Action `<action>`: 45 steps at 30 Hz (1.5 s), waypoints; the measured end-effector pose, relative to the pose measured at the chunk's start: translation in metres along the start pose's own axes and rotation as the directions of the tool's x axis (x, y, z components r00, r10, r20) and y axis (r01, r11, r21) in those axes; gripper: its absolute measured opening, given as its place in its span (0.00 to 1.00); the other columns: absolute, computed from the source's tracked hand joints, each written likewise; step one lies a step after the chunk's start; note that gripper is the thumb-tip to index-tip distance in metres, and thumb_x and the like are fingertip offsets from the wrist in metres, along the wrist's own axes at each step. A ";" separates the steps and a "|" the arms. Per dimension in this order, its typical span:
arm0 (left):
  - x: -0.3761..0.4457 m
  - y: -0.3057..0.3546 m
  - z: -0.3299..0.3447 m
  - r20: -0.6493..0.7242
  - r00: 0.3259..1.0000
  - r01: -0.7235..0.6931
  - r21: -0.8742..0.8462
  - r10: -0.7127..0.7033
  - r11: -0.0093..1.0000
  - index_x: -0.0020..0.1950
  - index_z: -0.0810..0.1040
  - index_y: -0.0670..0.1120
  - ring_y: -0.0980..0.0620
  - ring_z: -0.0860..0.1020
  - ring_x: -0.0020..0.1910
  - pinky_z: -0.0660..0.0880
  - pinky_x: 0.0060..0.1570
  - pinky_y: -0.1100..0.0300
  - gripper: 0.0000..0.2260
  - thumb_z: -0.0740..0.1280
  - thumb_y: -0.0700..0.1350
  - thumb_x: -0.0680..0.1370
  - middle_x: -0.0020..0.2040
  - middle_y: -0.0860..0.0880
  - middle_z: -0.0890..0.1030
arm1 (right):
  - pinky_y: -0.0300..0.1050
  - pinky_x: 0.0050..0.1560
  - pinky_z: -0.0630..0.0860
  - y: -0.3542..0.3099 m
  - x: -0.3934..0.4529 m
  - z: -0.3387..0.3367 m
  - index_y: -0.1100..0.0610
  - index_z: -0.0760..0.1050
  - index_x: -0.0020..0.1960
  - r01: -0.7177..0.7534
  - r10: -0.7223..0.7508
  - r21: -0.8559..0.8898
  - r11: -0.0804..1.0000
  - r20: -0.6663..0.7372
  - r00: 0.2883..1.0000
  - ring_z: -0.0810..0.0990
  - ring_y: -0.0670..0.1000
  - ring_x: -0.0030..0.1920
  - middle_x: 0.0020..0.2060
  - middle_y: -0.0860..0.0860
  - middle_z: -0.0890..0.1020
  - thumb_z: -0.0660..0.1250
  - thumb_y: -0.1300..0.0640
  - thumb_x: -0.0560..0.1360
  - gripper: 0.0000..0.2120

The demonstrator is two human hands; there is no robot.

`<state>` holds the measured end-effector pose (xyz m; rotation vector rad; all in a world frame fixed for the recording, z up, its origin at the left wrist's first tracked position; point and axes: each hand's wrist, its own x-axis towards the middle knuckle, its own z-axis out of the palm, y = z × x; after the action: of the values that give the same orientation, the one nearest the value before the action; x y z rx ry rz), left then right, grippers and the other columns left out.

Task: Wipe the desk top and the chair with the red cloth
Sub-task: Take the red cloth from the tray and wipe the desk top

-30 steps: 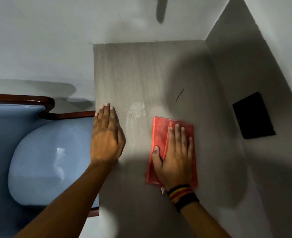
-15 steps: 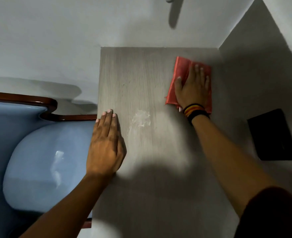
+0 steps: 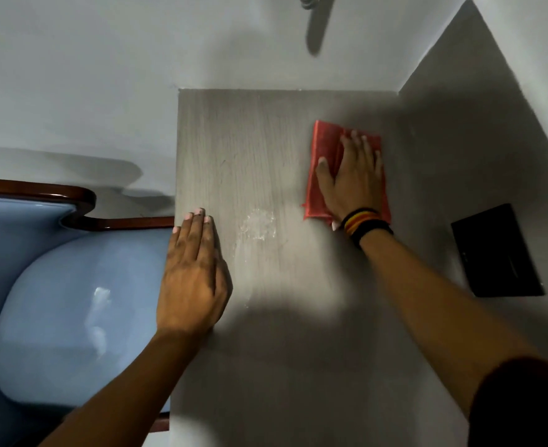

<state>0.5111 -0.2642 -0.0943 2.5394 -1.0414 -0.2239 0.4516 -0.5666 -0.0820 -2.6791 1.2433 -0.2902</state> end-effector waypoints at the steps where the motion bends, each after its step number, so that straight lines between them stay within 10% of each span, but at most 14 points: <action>1: 0.000 -0.001 0.000 0.001 1.000 -0.001 -0.001 0.001 1.000 0.85 0.56 0.40 0.46 0.52 0.87 0.50 0.86 0.47 0.30 0.51 0.47 0.83 0.86 0.42 0.56 | 0.60 0.85 0.50 0.003 0.016 -0.003 0.60 0.62 0.81 0.001 0.000 -0.010 1.000 0.016 1.000 0.60 0.58 0.83 0.82 0.59 0.64 0.56 0.40 0.82 0.34; 6: -0.001 -0.002 -0.001 -0.011 1.000 0.006 0.004 -0.006 1.000 0.85 0.56 0.41 0.46 0.53 0.87 0.51 0.86 0.47 0.30 0.51 0.47 0.83 0.86 0.42 0.57 | 0.61 0.85 0.49 -0.003 0.044 -0.012 0.59 0.55 0.84 -0.088 0.093 -0.060 0.994 0.085 0.992 0.54 0.57 0.85 0.84 0.58 0.58 0.53 0.39 0.84 0.35; 14: 0.002 0.001 -0.006 -0.025 1.000 0.018 -0.003 -0.018 1.000 0.83 0.59 0.37 0.42 0.55 0.86 0.54 0.86 0.44 0.29 0.60 0.39 0.82 0.85 0.39 0.60 | 0.66 0.83 0.54 -0.074 -0.238 0.009 0.56 0.52 0.85 0.082 -0.073 -0.084 0.993 0.105 0.992 0.56 0.59 0.85 0.85 0.57 0.58 0.50 0.41 0.83 0.34; 25: 0.002 0.001 -0.005 -0.051 0.999 0.012 -0.015 -0.013 1.000 0.84 0.58 0.39 0.45 0.54 0.86 0.53 0.86 0.46 0.30 0.61 0.41 0.82 0.86 0.41 0.59 | 0.65 0.84 0.49 -0.156 0.039 0.028 0.56 0.55 0.84 0.062 -0.059 -0.015 0.998 0.160 0.985 0.53 0.58 0.85 0.85 0.56 0.57 0.55 0.47 0.82 0.33; 35: 0.002 -0.002 -0.008 0.011 1.000 0.008 -0.060 -0.007 0.998 0.85 0.52 0.40 0.46 0.48 0.87 0.45 0.87 0.49 0.30 0.47 0.49 0.84 0.87 0.42 0.53 | 0.65 0.84 0.55 -0.124 -0.165 0.013 0.53 0.49 0.85 0.210 -0.187 -0.082 0.974 0.226 0.956 0.54 0.58 0.85 0.85 0.55 0.56 0.48 0.41 0.79 0.37; 42: 0.002 -0.006 0.002 -0.086 0.996 -0.027 -0.066 0.021 0.997 0.83 0.61 0.37 0.42 0.58 0.85 0.58 0.84 0.43 0.33 0.62 0.38 0.77 0.84 0.39 0.62 | 0.67 0.84 0.50 -0.142 0.033 0.032 0.58 0.56 0.84 -0.171 0.171 -0.014 0.985 0.096 0.981 0.53 0.61 0.85 0.84 0.58 0.58 0.53 0.48 0.81 0.33; 45: 0.004 -0.008 0.005 -0.088 0.996 -0.024 -0.057 0.019 0.998 0.83 0.61 0.37 0.43 0.57 0.86 0.57 0.85 0.44 0.33 0.61 0.38 0.77 0.84 0.40 0.62 | 0.65 0.84 0.49 -0.186 0.063 0.045 0.55 0.57 0.84 -0.030 0.027 0.022 0.999 0.113 0.993 0.54 0.59 0.85 0.84 0.55 0.59 0.56 0.51 0.81 0.32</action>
<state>0.5175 -0.2633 -0.1023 2.4621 -1.0138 -0.1335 0.6397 -0.4933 -0.0752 -2.6154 1.2355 -0.1464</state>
